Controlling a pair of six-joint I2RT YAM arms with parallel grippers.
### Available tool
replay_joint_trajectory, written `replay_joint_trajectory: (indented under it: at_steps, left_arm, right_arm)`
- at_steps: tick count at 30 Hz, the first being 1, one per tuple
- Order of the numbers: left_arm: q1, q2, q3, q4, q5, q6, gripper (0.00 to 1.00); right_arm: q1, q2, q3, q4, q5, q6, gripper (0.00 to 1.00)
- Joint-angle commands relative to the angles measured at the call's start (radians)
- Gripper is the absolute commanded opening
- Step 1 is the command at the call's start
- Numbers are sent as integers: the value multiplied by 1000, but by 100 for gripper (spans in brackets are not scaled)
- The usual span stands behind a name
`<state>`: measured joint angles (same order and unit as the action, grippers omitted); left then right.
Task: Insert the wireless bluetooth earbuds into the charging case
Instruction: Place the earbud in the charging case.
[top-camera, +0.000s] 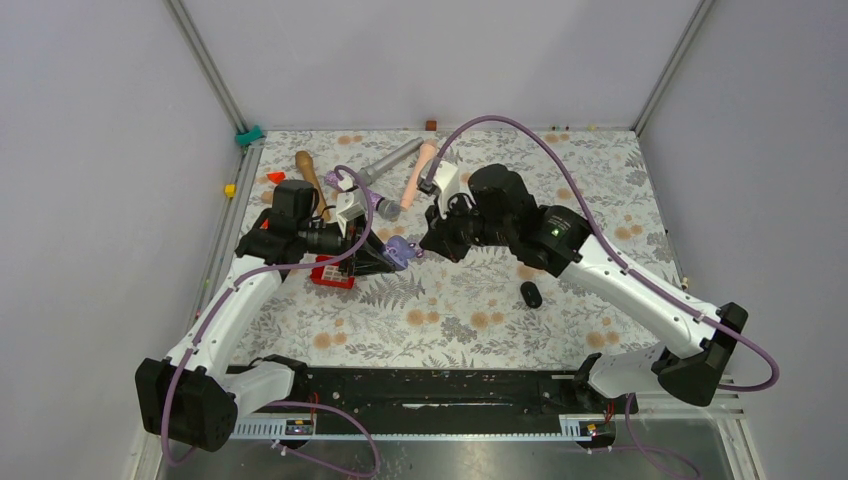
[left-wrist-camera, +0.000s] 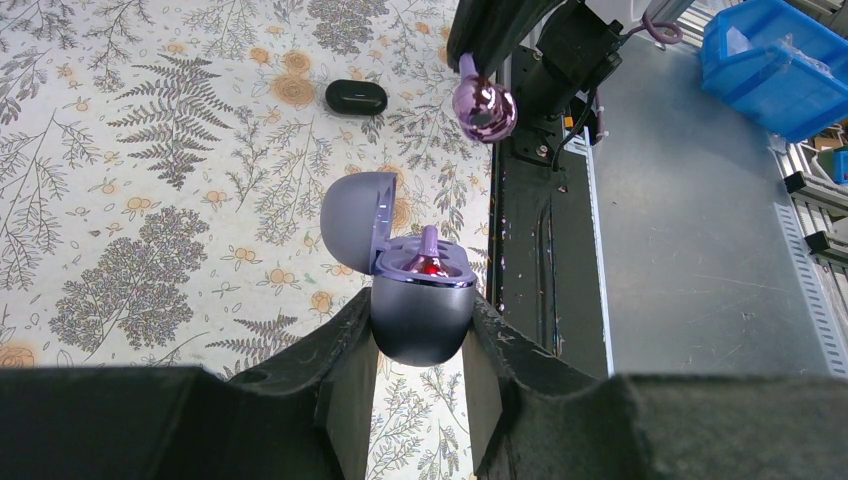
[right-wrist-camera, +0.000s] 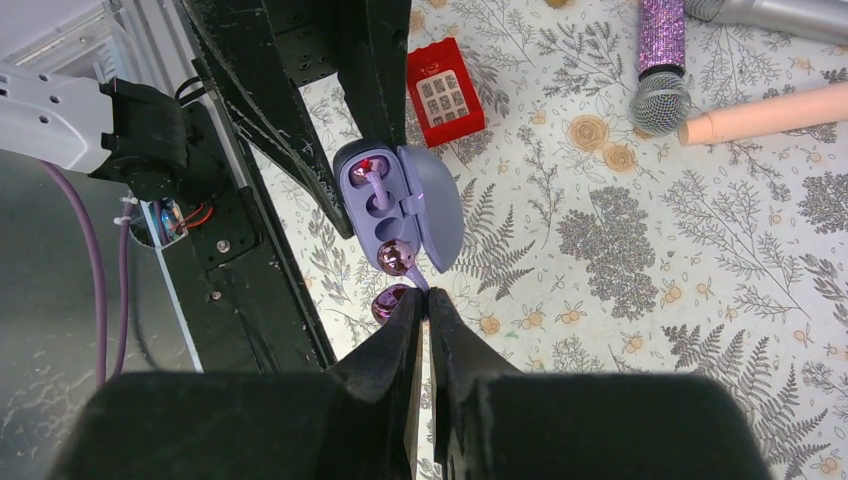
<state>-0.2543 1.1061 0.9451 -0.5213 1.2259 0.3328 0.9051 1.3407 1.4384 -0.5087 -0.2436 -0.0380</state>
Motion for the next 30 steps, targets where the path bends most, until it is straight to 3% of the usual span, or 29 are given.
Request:
replay_joint_trajectory:
  at_steps: [1, 30]
  left_arm:
    - [-2, -4, -2, 40, 19, 17, 22]
    - [1, -6, -5, 40, 32, 17, 22]
  right_arm:
    - [26, 10, -19, 64, 47, 14, 9]
    - [109, 74, -57, 120, 146, -21, 6]
